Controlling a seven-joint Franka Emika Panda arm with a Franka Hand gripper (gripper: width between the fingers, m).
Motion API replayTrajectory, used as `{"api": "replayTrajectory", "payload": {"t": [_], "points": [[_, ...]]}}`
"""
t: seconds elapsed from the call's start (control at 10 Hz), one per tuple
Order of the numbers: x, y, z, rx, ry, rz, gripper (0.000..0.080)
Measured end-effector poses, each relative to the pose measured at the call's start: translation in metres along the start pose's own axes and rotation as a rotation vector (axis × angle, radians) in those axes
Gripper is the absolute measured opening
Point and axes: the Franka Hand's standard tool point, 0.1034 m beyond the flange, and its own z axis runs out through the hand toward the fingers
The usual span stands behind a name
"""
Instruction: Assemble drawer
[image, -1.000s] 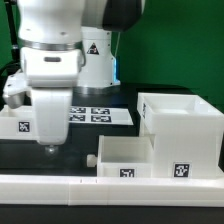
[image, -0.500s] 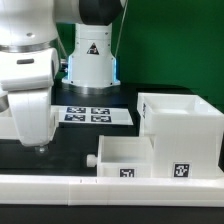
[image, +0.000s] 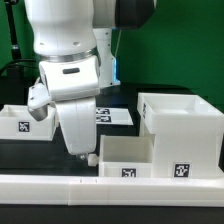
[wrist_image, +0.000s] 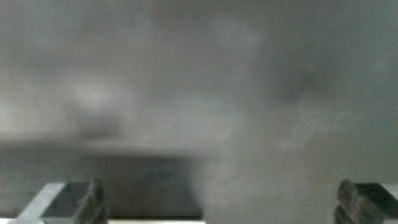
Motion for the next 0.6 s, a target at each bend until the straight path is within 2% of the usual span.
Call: {"api": "replayTrajectory", "payload": {"t": [0.4,0.5,0.6], "points": [[-0.002,-0.001,0.000,0.001,-0.002,0.028,0.0649],[0.000,-0.001,0.001,0.003,-0.002,0.029,0.0649],[0.009,0.000,0.004,0.007,0.001,0.032,0.0649]]}}
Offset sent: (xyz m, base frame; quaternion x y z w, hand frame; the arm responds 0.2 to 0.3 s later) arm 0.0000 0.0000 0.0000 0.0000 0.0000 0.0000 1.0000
